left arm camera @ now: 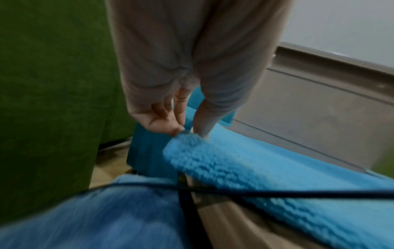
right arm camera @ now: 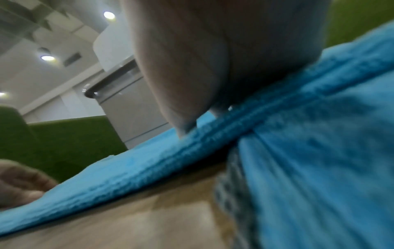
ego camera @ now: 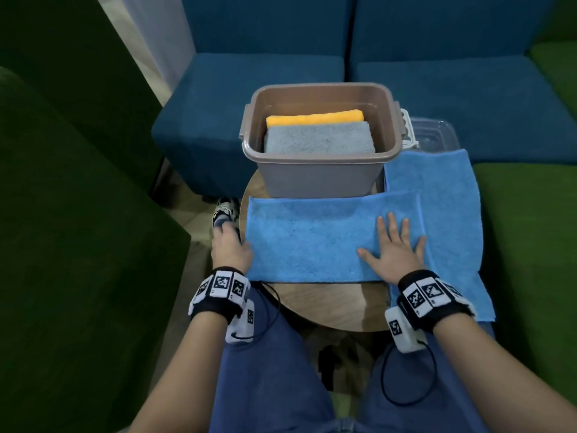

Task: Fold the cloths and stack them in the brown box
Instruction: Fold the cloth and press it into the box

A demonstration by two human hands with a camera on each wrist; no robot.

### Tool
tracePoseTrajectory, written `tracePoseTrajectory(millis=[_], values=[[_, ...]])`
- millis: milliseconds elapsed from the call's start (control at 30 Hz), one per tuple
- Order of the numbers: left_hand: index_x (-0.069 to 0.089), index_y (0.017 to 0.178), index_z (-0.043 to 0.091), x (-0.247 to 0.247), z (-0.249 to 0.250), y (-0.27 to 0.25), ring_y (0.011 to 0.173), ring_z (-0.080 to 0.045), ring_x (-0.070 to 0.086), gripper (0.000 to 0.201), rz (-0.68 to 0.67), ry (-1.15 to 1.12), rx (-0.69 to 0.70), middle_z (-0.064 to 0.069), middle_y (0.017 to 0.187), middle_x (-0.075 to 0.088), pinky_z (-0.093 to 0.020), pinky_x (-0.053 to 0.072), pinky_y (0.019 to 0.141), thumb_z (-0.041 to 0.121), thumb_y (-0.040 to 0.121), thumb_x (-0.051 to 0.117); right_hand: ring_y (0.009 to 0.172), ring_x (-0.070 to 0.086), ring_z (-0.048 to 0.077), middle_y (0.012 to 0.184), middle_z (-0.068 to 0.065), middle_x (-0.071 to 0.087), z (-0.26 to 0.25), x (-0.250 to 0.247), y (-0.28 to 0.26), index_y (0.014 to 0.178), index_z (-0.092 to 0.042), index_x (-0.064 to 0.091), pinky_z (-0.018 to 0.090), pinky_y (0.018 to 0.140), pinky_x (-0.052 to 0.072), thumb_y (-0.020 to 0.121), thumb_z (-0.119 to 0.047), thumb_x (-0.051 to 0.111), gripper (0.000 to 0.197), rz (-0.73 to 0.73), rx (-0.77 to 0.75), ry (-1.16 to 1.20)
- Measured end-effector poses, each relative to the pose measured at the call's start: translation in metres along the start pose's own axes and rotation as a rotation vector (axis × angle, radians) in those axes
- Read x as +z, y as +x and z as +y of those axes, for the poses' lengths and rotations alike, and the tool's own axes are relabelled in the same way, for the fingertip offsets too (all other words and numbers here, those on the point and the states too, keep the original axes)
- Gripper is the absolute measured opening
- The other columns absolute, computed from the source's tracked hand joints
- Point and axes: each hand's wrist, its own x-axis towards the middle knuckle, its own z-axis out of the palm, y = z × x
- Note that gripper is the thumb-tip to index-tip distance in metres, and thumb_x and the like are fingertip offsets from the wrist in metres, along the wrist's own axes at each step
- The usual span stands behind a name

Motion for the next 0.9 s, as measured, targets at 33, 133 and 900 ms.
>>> tracePoseTrajectory(millis=[33, 133, 900], values=[[0.047, 0.126, 0.003, -0.001, 0.01, 0.001, 0.119, -0.035, 0.046, 0.041, 0.042, 0.047, 0.092, -0.018, 0.13, 0.044, -0.043, 0.038, 0.101, 0.009, 0.088, 0.06, 0.147, -0.024, 0.027, 0.159, -0.002, -0.026, -0.002, -0.003, -0.001, 0.155, -0.025, -0.011, 0.06, 0.115, -0.009, 0.094, -0.066, 0.032, 0.084, 0.002, -0.007, 0.012], [0.047, 0.132, 0.006, 0.007, 0.048, 0.001, 0.121, -0.031, 0.047, 0.04, -0.057, 0.082, 0.319, -0.014, 0.138, 0.038, -0.04, 0.037, 0.104, 0.01, 0.093, 0.054, 0.147, -0.024, 0.026, 0.16, -0.008, -0.023, -0.002, -0.006, 0.0, 0.154, -0.036, -0.009, 0.058, 0.114, -0.011, 0.095, -0.065, 0.032, 0.077, 0.036, -0.12, 0.007], [-0.026, 0.146, 0.04, 0.069, 0.041, -0.019, 0.137, -0.011, -0.036, 0.136, -0.573, 0.545, 0.605, 0.018, 0.149, -0.04, -0.068, -0.022, 0.1, 0.084, 0.054, 0.065, 0.124, 0.047, 0.034, 0.132, 0.017, 0.05, 0.043, -0.031, -0.023, 0.152, -0.019, 0.019, 0.037, 0.101, 0.038, 0.089, -0.008, 0.065, 0.078, 0.306, 0.141, 0.794]])
